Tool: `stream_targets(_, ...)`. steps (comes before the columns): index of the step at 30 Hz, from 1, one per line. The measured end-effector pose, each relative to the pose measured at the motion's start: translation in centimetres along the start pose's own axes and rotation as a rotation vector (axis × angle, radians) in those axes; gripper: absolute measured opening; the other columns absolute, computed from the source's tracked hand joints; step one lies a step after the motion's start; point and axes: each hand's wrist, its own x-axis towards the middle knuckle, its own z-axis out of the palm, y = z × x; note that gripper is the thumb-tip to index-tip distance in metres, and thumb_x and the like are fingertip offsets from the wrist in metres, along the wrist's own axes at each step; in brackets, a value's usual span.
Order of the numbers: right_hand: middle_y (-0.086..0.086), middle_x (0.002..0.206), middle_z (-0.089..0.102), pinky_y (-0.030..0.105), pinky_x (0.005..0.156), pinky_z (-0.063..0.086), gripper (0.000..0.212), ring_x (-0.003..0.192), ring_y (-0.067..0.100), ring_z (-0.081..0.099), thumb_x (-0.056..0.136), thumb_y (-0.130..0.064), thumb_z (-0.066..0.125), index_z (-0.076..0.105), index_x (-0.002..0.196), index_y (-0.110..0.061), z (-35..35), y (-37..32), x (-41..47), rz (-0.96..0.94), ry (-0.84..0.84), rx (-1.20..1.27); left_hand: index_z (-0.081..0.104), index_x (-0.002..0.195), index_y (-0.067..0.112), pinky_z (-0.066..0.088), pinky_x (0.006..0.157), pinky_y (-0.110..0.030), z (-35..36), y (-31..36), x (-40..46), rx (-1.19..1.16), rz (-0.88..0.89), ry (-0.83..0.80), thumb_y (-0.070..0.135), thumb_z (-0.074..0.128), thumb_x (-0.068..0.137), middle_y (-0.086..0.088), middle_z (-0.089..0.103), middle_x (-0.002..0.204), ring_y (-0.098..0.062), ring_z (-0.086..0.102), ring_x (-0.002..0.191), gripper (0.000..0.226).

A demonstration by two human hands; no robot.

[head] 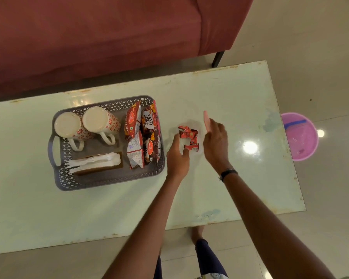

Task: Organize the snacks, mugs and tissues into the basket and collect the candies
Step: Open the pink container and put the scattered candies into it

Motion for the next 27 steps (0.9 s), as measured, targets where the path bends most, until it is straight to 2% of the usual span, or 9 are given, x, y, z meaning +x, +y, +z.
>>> stream_targets(2, 0.014, 0.131, 0.051, 0.038, 0.096, 0.037, 0.051, 0.118, 0.031, 0.047, 0.088, -0.010, 0.027, 0.042, 0.137, -0.014, 1.4, -0.5, -0.6, -0.032, -0.048, -0.002, 0.025, 0.147, 0.015, 0.031, 0.114, -0.040, 0.0, 0.1, 0.0, -0.044, -0.026, -0.004, 0.006, 0.043, 0.094, -0.008, 0.036, 0.151, -0.021, 0.034, 0.140, 0.056)
stream_targets(5, 0.008, 0.139, 0.044, 0.047, 0.093, 0.042, 0.050, 0.120, 0.029, 0.042, 0.093, -0.016, 0.029, 0.031, 0.142, -0.028, 2.6, -0.7, -1.4, 0.030, -0.097, 0.022, 0.025, 0.147, 0.016, 0.031, 0.114, -0.038, -0.2, 0.1, 0.0, -0.088, -0.044, -0.015, 0.006, 0.041, 0.095, -0.007, 0.034, 0.152, -0.020, 0.033, 0.140, 0.055)
stream_targets(9, 0.012, 0.151, 0.026, 0.057, 0.097, 0.043, 0.053, 0.133, 0.035, 0.033, 0.094, -0.024, 0.044, 0.026, 0.144, -0.027, 2.7, -0.3, -1.9, 0.045, -0.170, -0.016, 0.026, 0.146, 0.016, 0.032, 0.113, -0.035, -0.6, 0.0, -0.1, -0.102, -0.035, -0.022, 0.005, 0.039, 0.095, -0.007, 0.034, 0.152, -0.020, 0.033, 0.140, 0.054)
stream_targets(11, 0.014, 0.154, 0.018, 0.056, 0.102, 0.038, 0.056, 0.135, 0.039, 0.027, 0.093, -0.030, 0.048, 0.027, 0.144, -0.029, 2.6, -0.3, -2.2, 0.069, -0.173, -0.028, 0.028, 0.146, 0.015, 0.032, 0.113, -0.035, -0.8, 0.0, -0.1, -0.109, -0.032, -0.015, 0.005, 0.037, 0.095, -0.007, 0.035, 0.151, -0.021, 0.033, 0.140, 0.053)
stream_targets(13, 0.014, 0.154, 0.016, 0.054, 0.098, 0.038, 0.058, 0.131, 0.040, 0.026, 0.090, -0.035, 0.052, 0.029, 0.143, -0.032, 2.5, -0.4, -2.6, 0.054, -0.163, -0.084, 0.029, 0.146, 0.014, 0.035, 0.111, -0.036, -0.8, -0.1, -0.1, -0.106, -0.034, -0.009, 0.007, 0.036, 0.096, -0.009, 0.040, 0.148, -0.022, 0.038, 0.137, 0.050)
stream_targets(17, 0.016, 0.153, 0.016, 0.052, 0.092, 0.039, 0.059, 0.128, 0.039, 0.025, 0.088, -0.045, 0.052, 0.031, 0.142, -0.033, 2.9, -0.9, -3.4, -0.052, -0.174, -0.217, 0.035, 0.143, 0.015, 0.046, 0.086, -0.031, -0.8, -0.1, 0.0, -0.093, -0.037, 0.039, 0.013, 0.031, 0.099, -0.009, 0.062, 0.110, -0.021, 0.058, 0.098, 0.044)
stream_targets(20, 0.019, 0.154, 0.011, 0.054, 0.094, 0.037, 0.062, 0.131, 0.041, 0.023, 0.087, -0.037, 0.055, 0.029, 0.143, -0.032, 3.3, -1.0, -3.9, -0.095, -0.181, -0.297, 0.039, 0.141, 0.017, 0.045, 0.097, -0.034, -0.8, 0.1, 0.0, -0.115, -0.028, 0.049, 0.017, 0.030, 0.100, -0.011, 0.055, 0.133, -0.025, 0.053, 0.119, 0.041)
stream_targets(22, 0.019, 0.155, 0.008, 0.054, 0.096, 0.036, 0.065, 0.132, 0.041, 0.021, 0.086, -0.035, 0.055, 0.026, 0.144, -0.031, 3.4, -1.0, -4.0, -0.089, -0.184, -0.309, 0.039, 0.141, 0.017, 0.046, 0.101, -0.036, -0.8, 0.2, 0.0, -0.118, -0.016, 0.053, 0.017, 0.031, 0.100, -0.009, 0.053, 0.137, -0.025, 0.052, 0.122, 0.042)
stream_targets(27, 0.021, 0.155, 0.009, 0.053, 0.097, 0.034, 0.069, 0.133, 0.042, 0.020, 0.085, -0.034, 0.058, 0.026, 0.145, -0.026, 3.5, -0.9, -4.4, -0.080, -0.207, -0.299, 0.034, 0.143, 0.015, 0.042, 0.096, -0.025, -0.7, 0.1, 0.1, -0.115, 0.013, 0.083, 0.015, 0.038, 0.098, -0.005, 0.047, 0.143, -0.021, 0.048, 0.127, 0.045)
